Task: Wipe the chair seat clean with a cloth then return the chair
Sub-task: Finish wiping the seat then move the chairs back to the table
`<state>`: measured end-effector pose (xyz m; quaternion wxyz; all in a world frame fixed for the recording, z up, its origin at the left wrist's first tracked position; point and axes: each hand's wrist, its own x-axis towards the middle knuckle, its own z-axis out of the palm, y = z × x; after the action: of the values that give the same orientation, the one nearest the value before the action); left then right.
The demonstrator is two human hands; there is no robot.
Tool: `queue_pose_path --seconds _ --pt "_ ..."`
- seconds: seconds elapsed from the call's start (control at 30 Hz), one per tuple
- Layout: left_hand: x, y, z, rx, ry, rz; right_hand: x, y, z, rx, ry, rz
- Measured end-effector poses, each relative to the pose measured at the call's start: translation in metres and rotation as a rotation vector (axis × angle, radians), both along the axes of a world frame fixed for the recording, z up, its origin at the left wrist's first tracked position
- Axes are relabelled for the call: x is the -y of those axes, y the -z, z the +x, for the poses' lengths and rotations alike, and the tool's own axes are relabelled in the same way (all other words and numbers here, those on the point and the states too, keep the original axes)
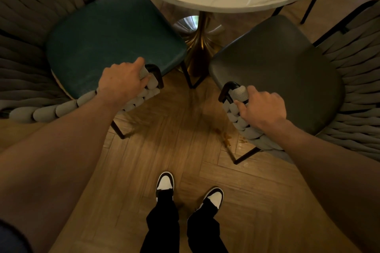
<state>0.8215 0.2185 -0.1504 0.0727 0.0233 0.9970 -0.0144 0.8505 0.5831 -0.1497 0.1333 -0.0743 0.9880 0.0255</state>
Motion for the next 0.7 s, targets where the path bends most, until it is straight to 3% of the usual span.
queue_pose_path --seconds 0.37,0.6,0.7 --pt "0.000 -0.001 0.004 -0.012 -0.009 0.020 0.003 -0.005 0.001 0.034 0.037 -0.031" --pt "-0.001 -0.014 0.021 0.146 -0.139 0.258 0.011 -0.031 0.010 0.305 0.272 -0.207" --pt "-0.002 -0.037 0.043 0.138 -0.165 0.305 0.015 -0.055 0.026 0.194 0.273 -0.293"
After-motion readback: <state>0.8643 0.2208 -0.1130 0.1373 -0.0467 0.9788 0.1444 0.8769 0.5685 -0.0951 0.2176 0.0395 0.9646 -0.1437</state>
